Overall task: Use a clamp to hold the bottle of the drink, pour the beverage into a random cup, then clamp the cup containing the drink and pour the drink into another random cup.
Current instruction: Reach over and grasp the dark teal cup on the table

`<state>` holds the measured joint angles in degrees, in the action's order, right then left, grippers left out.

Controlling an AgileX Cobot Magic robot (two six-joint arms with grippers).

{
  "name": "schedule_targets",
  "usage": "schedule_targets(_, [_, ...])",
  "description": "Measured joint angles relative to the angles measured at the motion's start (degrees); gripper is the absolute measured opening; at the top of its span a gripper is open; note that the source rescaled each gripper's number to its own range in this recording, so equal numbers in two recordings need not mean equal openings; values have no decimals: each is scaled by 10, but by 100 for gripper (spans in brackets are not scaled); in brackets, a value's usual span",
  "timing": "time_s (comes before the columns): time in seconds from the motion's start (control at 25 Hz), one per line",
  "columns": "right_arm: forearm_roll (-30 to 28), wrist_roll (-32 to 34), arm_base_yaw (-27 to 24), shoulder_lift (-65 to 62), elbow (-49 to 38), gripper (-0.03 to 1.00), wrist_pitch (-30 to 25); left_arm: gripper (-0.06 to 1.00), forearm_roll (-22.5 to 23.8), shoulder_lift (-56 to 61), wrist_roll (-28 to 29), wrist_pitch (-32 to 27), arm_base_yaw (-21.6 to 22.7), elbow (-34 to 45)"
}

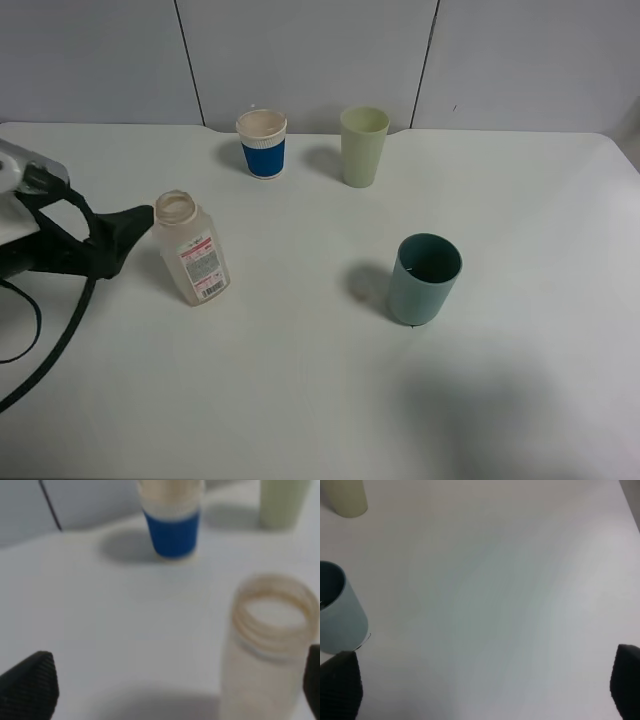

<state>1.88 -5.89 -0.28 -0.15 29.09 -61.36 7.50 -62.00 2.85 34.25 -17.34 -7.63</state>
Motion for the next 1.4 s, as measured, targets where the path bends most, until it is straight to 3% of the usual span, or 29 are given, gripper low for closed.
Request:
schedule_targets(0.4, [0,0,0,0,0,100,0,100,-98,171,-2,-75,0,-10])
schedule_targets(0.56, [0,0,0,0,0,100,0,100,-116,214,-25,-197,0,-74])
schedule_targets(0.68, [0,0,0,0,0,100,0,100,-118,233,-59,-351,0,-177])
schedule_targets(0.76, [0,0,0,0,0,100,0,100,-117,236,-62,-379,0,-196])
schedule_targets(0.88, [0,0,0,0,0,100,0,100,-116,251,-66,-481,0,-254])
schedule_targets(0.92, [0,0,0,0,0,100,0,100,-109,264,-67,-535,0,-279])
schedule_targets(1.04, [0,0,0,0,0,100,0,100,-81,296,-67,-623,0,-314])
schedule_targets(1.24, [0,0,0,0,0,100,0,100,-67,344,-67,-704,24,-338])
schedule_targets(1.4, [0,0,0,0,0,100,0,100,-64,399,-67,-754,79,-343])
